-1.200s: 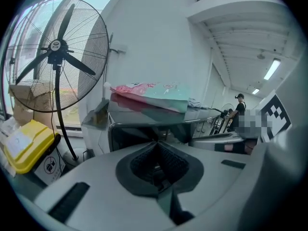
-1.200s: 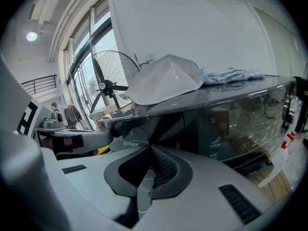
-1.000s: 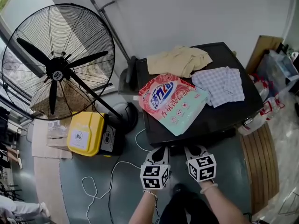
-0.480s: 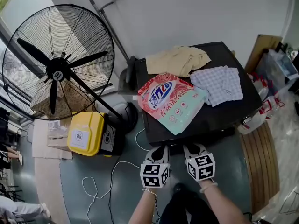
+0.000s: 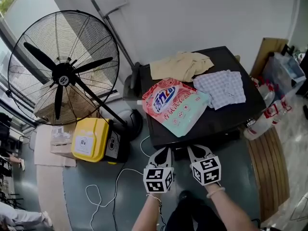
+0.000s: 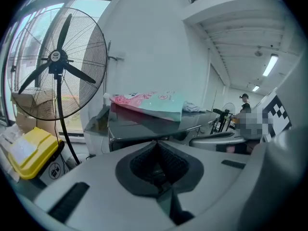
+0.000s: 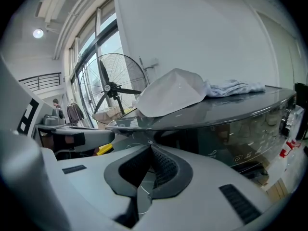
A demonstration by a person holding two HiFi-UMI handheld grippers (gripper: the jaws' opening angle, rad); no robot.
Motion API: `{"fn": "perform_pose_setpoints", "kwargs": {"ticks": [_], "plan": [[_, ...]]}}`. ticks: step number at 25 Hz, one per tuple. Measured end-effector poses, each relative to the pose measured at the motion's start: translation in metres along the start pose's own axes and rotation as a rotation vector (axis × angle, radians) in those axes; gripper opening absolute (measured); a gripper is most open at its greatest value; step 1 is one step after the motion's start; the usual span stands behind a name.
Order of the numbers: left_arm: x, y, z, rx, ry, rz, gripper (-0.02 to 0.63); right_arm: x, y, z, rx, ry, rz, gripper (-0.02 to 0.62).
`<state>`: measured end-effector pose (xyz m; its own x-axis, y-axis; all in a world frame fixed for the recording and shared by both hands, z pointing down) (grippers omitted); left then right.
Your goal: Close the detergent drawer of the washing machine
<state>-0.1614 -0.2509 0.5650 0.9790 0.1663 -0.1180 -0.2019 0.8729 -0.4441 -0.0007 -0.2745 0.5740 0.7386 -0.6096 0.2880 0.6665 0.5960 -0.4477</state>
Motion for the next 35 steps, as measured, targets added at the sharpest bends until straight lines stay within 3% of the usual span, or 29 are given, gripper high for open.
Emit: {"fn": "perform_pose_setpoints", "kwargs": {"ticks": [17, 35], "plan": [[0.011, 0.065, -0.016, 0.072, -0.025, -0.029, 0.015, -0.031, 0.055, -0.014, 0.073, 0.052, -0.006, 0.026], [0.046, 0.141, -0.042, 0.174, -0.027, -0.039, 0.015, -0.069, 0.139, -0.042, 0.184, 0.222, -0.023, 0.026]]}}
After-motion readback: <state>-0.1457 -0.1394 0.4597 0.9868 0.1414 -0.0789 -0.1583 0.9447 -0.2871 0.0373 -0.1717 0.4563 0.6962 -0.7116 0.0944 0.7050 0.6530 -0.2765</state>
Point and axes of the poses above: the fingertips, and each gripper's own axes: y backward along the fingers, x to its right, z out of its underside, the point moved 8 cm from there along y, backward along the fingers, and after that the axes turned 9 degrees about -z, right-handed, at the moved point
